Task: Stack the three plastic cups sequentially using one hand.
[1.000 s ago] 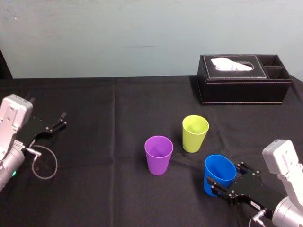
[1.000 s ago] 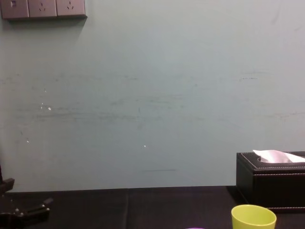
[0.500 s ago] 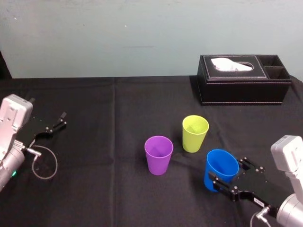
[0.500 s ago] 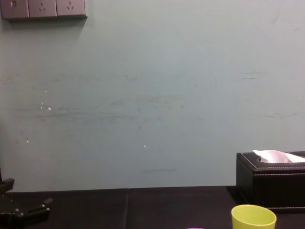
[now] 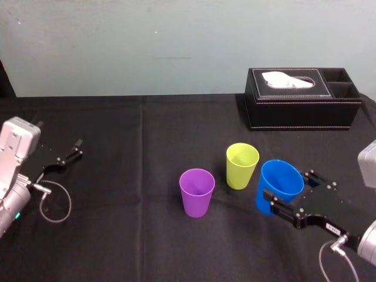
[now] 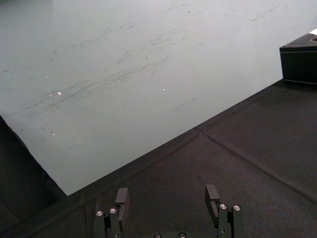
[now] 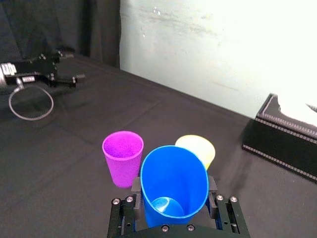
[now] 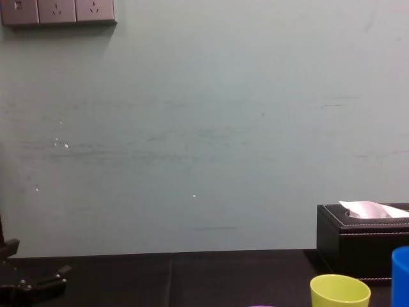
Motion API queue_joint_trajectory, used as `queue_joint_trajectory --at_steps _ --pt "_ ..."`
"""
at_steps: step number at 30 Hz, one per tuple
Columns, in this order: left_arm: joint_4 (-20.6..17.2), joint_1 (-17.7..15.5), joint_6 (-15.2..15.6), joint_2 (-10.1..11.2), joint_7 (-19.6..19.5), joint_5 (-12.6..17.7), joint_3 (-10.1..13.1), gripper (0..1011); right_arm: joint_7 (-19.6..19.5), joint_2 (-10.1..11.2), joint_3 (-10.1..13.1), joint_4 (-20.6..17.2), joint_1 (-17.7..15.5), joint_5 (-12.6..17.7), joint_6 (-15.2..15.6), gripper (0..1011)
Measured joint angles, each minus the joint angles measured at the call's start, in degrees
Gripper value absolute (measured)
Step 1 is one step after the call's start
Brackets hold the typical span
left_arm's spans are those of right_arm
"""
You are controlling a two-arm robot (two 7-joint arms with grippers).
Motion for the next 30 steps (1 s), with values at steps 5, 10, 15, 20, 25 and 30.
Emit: queue_joint_trajectory --at_steps 5,10,15,20,25,30 --pt "0.0 0.0 0.0 0.0 0.0 0.0 0.0 1010 0.67 1.03 0.32 -0.97 1.34 1.21 0.86 743" --pt "0.0 0.0 0.0 0.0 0.0 0.0 0.0 1010 1.37 2.41 -0.49 -1.75 3.79 2.06 2.16 744" --pt "0.0 0.0 0.0 0.0 0.0 0.0 0.0 1010 1.8 3.15 -2.68 -1.89 6.93 2.43 3.41 743" --pt "0.0 0.0 0.0 0.0 0.0 0.0 0.0 1010 1.9 3.29 -5.12 -1.57 9.88 2.48 4.47 744" --pt "0.0 0.0 0.0 0.0 0.0 0.0 0.0 1010 2.09 3.02 -8.12 -0.21 13.35 2.51 5.85 744" --pt "0.0 0.0 0.0 0.0 0.0 0.0 0.0 1010 2.09 2.43 -10.44 1.1 15.86 2.48 6.69 743"
